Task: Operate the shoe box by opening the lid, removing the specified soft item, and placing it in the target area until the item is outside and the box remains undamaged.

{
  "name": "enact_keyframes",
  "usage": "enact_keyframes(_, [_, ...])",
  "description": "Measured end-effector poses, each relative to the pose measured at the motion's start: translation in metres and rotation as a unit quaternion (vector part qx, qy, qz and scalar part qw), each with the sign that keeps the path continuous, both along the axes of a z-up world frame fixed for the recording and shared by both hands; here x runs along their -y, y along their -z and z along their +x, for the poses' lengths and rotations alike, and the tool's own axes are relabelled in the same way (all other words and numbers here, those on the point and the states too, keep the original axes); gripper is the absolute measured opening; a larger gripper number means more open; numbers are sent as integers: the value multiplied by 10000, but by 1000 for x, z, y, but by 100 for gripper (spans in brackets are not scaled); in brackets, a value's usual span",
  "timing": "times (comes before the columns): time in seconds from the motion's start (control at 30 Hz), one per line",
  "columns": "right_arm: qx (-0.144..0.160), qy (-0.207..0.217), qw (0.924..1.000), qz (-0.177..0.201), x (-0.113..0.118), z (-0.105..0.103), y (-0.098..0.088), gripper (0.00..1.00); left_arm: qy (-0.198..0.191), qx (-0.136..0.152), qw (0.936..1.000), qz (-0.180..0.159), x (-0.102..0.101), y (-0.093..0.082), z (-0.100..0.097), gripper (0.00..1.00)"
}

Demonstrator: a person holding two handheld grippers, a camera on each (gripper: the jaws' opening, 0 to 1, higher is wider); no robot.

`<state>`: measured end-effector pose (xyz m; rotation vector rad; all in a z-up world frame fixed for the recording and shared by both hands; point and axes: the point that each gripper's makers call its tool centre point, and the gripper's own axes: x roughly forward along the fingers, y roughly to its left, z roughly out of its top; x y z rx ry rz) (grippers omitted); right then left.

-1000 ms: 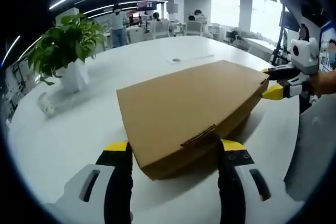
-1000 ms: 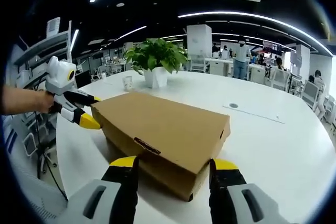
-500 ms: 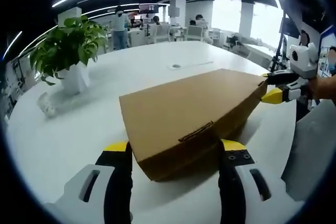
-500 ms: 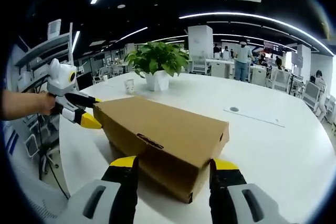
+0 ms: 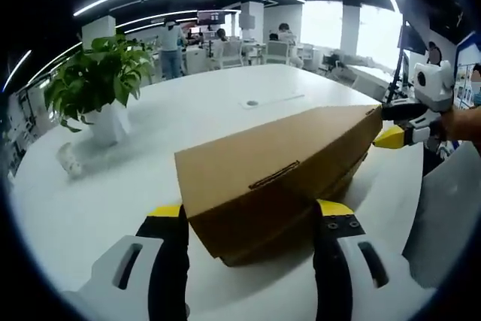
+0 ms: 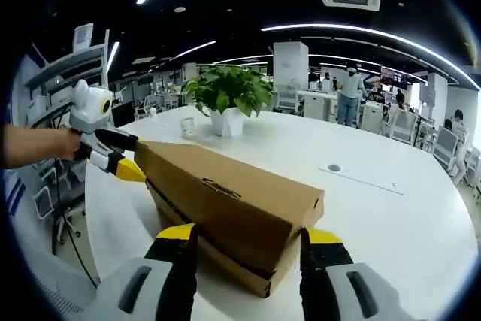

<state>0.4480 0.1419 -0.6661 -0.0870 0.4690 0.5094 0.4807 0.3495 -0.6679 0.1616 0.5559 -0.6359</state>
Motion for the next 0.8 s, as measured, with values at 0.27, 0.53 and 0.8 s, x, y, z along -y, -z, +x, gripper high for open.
enact_keyframes(0.27, [89, -18, 9999, -53, 0, 2, -6, 52, 28, 74, 10000, -4, 1, -7, 1, 68])
enact_keyframes(0.53, [202, 23, 9998, -79, 3, 7, -12, 49, -7, 186, 9998, -16, 0, -14, 7, 65])
enact_keyframes(0.8, [288, 23, 9995, -133, 6, 12, -18, 45, -110, 265, 9996, -14, -4, -20, 15, 60])
